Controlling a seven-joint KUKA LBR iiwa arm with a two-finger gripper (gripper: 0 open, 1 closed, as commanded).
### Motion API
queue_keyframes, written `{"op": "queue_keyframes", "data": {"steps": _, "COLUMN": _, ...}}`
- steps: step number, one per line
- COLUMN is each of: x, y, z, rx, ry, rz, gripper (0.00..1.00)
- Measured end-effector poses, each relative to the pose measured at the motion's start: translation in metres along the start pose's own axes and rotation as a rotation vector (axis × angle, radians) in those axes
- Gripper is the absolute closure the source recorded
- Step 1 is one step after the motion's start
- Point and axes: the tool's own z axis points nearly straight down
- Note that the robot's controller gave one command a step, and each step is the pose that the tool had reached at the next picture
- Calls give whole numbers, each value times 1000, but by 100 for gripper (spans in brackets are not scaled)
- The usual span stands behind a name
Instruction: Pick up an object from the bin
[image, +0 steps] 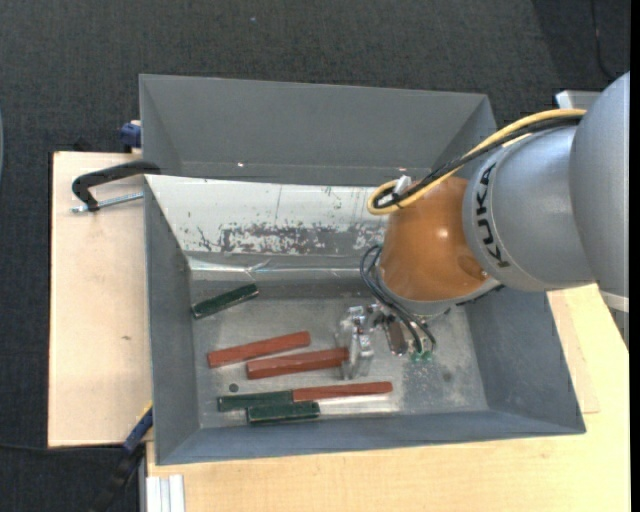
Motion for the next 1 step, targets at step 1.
{"op": "queue_keyframes", "data": {"steps": 1, "x": 24, "y": -39, "z": -135, "rx": 1, "ry": -6, "rz": 5, "gripper": 100}}
